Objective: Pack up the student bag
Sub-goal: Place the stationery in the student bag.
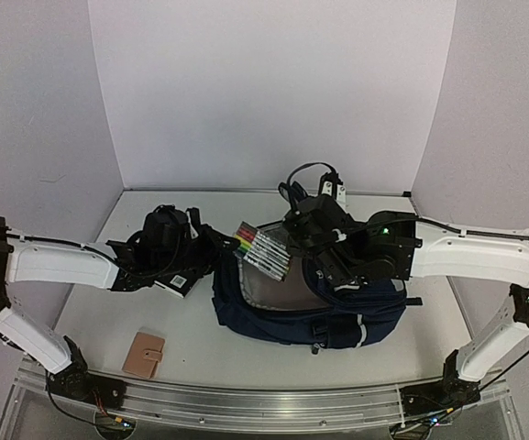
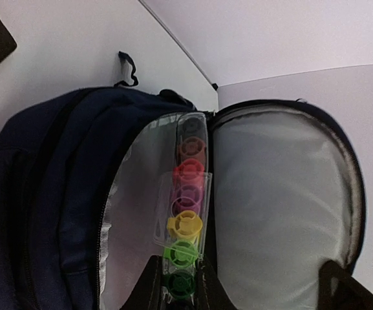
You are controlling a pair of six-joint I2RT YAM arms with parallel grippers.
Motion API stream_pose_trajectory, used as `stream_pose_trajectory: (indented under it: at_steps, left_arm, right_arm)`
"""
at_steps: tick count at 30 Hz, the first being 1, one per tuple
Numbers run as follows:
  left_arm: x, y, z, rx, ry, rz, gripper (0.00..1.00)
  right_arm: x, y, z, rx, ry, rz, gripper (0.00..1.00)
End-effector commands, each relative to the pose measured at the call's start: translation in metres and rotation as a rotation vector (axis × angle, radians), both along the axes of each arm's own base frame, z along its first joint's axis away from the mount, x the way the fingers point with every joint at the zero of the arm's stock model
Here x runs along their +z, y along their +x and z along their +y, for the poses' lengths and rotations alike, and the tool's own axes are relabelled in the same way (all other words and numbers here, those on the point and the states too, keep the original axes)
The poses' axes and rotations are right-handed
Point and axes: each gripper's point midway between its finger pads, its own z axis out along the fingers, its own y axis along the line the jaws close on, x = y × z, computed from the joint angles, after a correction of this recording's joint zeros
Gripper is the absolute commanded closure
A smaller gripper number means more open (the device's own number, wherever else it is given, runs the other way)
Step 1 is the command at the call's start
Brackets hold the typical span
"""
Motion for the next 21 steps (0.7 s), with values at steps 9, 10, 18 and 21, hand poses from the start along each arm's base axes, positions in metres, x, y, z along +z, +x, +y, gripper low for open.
stream_pose_trajectory:
  at_steps: [9, 10, 18, 21]
  left_arm:
    - [-0.007, 0.002, -0.088, -0.206, -0.002, -0.021, 0.77]
    - [-0.01, 0.001, -0.088, -0.219, 0.025, -0.02, 0.72]
    - [-0.049, -0.017, -0.076, -0.336, 0.279, 0.018, 0.49]
    - [-0.06, -0.023, -0.078, -0.374, 0.316, 0.039, 0.49]
  right_arm:
    - [0.068, 0.011, -0.001, -0.075, 0.158, -0.144, 1.0]
    - [0.069, 0.011, -0.002, -0.074, 0.158, -0.145, 1.0]
    - [0.068, 0.011, -0.001, -0.066, 0.148, -0.144, 1.0]
    - [0.067, 0.011, 0.002, -0.058, 0.145, -0.141, 1.0]
